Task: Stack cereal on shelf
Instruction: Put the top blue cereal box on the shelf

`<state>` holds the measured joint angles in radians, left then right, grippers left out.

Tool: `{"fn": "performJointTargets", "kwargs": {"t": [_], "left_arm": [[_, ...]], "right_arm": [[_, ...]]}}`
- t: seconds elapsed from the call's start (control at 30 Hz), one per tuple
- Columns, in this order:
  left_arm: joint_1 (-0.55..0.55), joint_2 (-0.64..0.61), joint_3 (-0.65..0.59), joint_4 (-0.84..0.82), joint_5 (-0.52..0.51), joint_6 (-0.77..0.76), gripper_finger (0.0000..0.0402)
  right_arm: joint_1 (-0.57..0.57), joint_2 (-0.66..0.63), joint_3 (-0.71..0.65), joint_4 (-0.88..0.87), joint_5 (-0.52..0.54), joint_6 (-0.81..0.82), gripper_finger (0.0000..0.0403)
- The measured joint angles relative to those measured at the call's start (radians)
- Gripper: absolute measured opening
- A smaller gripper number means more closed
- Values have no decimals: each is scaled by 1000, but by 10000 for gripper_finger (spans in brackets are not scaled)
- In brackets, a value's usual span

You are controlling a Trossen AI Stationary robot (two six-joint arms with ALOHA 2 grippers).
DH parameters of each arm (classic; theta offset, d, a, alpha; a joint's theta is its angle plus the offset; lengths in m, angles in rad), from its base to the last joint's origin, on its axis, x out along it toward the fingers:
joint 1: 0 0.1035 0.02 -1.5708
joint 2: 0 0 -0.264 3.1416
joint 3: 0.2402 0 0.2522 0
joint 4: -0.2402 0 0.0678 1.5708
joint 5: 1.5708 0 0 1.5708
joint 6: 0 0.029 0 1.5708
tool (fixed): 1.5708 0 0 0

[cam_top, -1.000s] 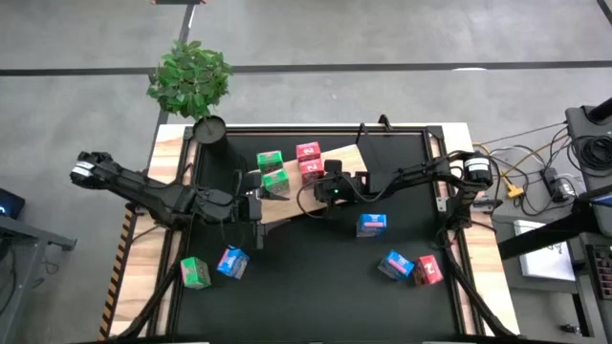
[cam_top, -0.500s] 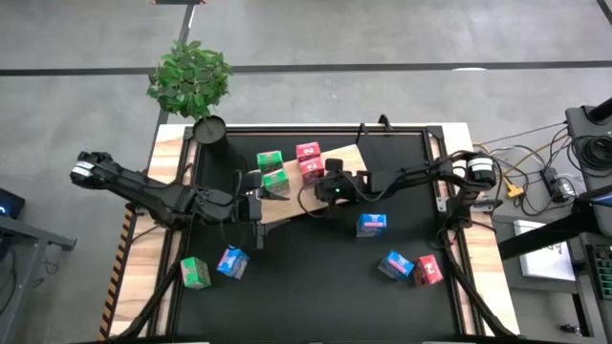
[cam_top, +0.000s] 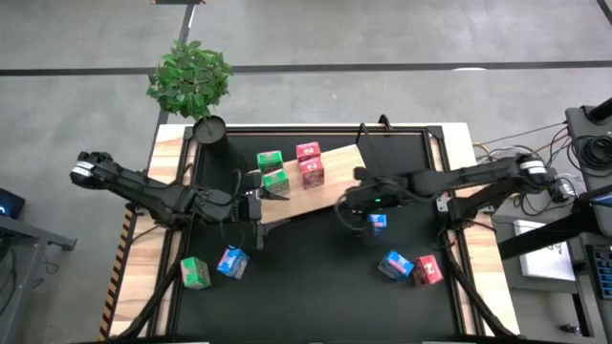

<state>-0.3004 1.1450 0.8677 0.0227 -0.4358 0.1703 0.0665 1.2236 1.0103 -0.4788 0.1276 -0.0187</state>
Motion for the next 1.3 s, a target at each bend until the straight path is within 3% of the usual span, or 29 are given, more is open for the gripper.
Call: {"fn": "performJointTargets", "kwargs": {"t": [0.17, 0.53, 0.67, 0.87, 1.03, 1.3], "left_arm": [[0, 0, 0, 3, 0, 0, 233], [0, 0, 0, 17, 0, 0, 233], [0, 0, 0, 20, 0, 0, 233], [0, 0, 0, 38, 0, 2, 233], [0, 0, 0, 42, 0, 3, 233], [0, 0, 0, 45, 0, 4, 233]], "right_arm": [[28, -118, 0, -189, -25, 112, 43], [150, -95, 0, -319, -24, 229, 245], [177, -61, 0, -391, 1, 288, 295], [176, -43, 0, -466, 33, 347, 303], [176, -40, -1, -462, 41, 343, 288], [176, 69, -6, -462, 57, 309, 249]]}}
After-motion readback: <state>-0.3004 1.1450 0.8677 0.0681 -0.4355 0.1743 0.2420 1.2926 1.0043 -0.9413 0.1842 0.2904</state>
